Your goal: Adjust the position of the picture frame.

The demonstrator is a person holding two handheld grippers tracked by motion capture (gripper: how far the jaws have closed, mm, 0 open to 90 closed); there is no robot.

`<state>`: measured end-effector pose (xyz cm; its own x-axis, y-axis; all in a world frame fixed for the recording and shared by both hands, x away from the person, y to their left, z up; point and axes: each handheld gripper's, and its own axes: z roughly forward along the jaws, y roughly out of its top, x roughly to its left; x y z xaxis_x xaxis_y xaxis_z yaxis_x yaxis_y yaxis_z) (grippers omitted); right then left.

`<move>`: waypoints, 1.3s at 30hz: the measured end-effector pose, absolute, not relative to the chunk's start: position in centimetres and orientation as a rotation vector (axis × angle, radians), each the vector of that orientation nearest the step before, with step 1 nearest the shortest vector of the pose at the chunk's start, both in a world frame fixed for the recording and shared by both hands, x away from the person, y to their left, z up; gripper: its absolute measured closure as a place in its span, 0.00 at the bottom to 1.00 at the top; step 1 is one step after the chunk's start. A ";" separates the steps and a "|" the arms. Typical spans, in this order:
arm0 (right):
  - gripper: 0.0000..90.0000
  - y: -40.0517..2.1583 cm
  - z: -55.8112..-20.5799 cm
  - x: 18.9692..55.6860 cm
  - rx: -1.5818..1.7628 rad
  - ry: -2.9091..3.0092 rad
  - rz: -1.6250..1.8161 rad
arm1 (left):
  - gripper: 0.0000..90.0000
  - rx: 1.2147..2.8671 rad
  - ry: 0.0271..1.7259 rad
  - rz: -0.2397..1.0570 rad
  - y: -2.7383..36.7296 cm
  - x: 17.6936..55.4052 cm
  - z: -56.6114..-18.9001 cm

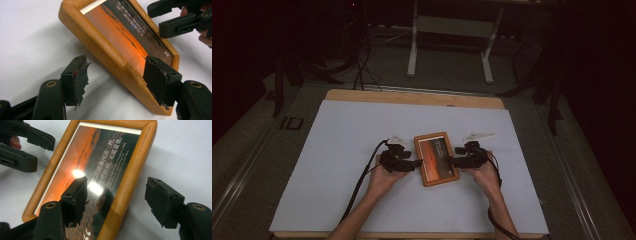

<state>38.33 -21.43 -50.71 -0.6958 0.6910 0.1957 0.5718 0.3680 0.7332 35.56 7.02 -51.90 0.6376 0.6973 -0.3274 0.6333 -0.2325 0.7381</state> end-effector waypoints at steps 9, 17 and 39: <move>0.31 -20.8 -51.5 39.2 1.193 2.522 1.283 | 0.38 1.950 1.065 0.029 5.9 36.3 -52.6; 0.22 -20.1 -52.1 40.3 1.238 2.580 1.274 | 0.35 1.961 1.076 -0.031 5.2 37.0 -53.4; 0.39 -21.2 -51.4 39.9 1.287 2.563 1.447 | 0.53 1.945 1.016 -0.101 4.9 36.6 -51.7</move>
